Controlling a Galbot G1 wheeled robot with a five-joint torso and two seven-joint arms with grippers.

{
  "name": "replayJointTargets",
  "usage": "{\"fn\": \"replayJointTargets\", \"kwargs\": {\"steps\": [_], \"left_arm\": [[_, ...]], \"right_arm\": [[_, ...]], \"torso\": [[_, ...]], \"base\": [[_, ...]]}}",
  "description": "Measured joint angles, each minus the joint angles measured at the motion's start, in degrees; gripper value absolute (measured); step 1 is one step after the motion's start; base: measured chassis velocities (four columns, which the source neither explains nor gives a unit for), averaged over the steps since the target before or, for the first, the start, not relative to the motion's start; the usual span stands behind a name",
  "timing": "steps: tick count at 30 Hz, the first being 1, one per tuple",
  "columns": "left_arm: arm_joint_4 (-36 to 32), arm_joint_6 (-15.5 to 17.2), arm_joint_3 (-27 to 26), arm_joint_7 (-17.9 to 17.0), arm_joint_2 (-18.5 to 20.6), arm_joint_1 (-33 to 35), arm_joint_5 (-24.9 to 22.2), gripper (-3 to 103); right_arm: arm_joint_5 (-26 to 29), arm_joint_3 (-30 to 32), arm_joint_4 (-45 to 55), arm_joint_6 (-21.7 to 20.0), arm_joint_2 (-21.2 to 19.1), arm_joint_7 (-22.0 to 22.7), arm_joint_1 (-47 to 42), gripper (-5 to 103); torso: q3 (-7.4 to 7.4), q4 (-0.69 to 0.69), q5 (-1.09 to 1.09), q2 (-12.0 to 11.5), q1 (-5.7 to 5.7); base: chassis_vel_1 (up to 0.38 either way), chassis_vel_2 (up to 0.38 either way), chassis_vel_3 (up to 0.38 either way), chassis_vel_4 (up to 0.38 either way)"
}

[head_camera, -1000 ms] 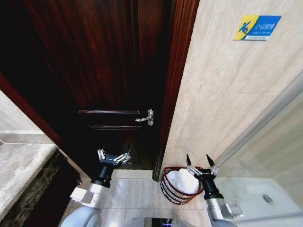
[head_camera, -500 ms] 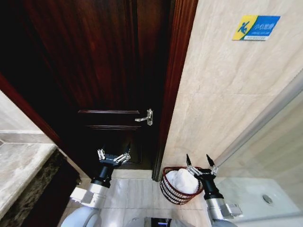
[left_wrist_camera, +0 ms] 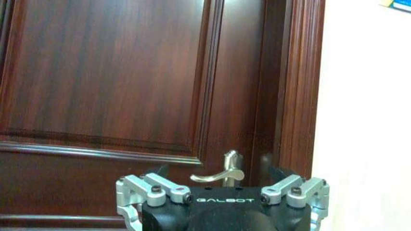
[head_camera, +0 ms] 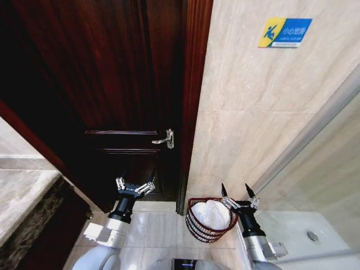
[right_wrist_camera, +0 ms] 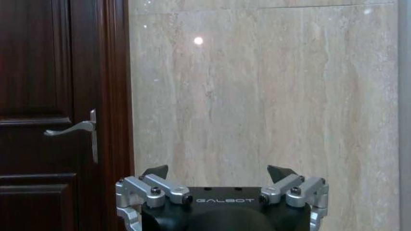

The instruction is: Discard the used towel into the hamper.

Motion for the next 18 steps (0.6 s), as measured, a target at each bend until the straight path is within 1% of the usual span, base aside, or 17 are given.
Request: {"fn": "replayJointTargets", "kwargs": {"steps": [18], "left_arm": [[0.0, 0.0, 0.0, 0.0, -0.01, 0.0, 0.0, 100]], "right_arm": [[0.0, 0.01, 0.0, 0.0, 0.0, 0.0, 0.0, 100]], "torso": [[0.0, 0.0, 0.01, -0.02, 0.01]], "base": [[0.001, -0.001, -0.003, 0.0]]}}
